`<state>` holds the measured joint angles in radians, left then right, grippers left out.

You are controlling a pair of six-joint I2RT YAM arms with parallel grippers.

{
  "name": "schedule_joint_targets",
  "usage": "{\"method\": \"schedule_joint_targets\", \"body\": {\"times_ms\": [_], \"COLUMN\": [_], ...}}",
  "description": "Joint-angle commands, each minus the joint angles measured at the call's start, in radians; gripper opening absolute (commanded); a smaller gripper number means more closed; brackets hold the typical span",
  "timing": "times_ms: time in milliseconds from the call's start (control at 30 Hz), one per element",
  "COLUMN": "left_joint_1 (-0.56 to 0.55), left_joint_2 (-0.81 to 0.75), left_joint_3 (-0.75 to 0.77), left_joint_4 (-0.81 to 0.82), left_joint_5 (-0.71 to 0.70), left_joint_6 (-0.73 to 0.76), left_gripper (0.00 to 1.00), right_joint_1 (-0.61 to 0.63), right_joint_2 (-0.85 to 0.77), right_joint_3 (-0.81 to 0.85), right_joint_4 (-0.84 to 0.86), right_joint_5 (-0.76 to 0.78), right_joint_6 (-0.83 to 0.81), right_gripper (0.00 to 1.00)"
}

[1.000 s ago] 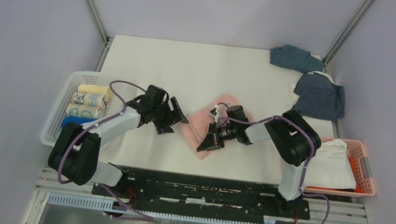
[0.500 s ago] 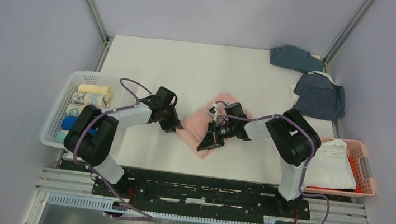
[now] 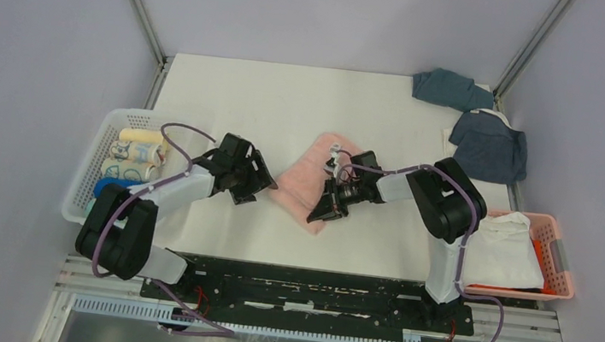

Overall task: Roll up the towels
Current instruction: Roll the towel at the center of the board.

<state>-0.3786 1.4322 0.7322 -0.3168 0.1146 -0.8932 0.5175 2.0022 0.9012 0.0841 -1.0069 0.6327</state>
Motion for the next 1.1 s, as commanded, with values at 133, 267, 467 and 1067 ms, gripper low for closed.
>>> {"method": "schedule_joint_targets", "body": {"times_ms": [133,267,467,1067], "left_joint_1": [0.028,0.019,-0.036,-0.063], "left_joint_2": [-0.187,-0.215,-0.146,0.145], "left_joint_3": [-0.160,-0.221,-0.232,-0.107], "left_joint_4": [0.178,0.264,0.388,0.285], "left_joint_5": [0.163,0.195,0.173,0.070], "left_joint_6": [-0.089,-0.145,-0.204,-0.167], "left_gripper": [0.88,0.89,0.85,0.65], "right_joint_1": [-0.044,-0.045,-0.046,-0.037], "right_joint_2": [0.094,0.108,0.120,-0.095], "right_joint_3": [0.018,0.042,0.064,0.074], "right_joint_4": [-0.114,-0.151,-0.178,-0.304], "right_joint_5": [0.101,0.100,0.103,0.222], "right_joint_6": [-0.047,-0.066,-0.074,-0.228], "right_gripper": [0.01,0.00,0.01,0.31]}}
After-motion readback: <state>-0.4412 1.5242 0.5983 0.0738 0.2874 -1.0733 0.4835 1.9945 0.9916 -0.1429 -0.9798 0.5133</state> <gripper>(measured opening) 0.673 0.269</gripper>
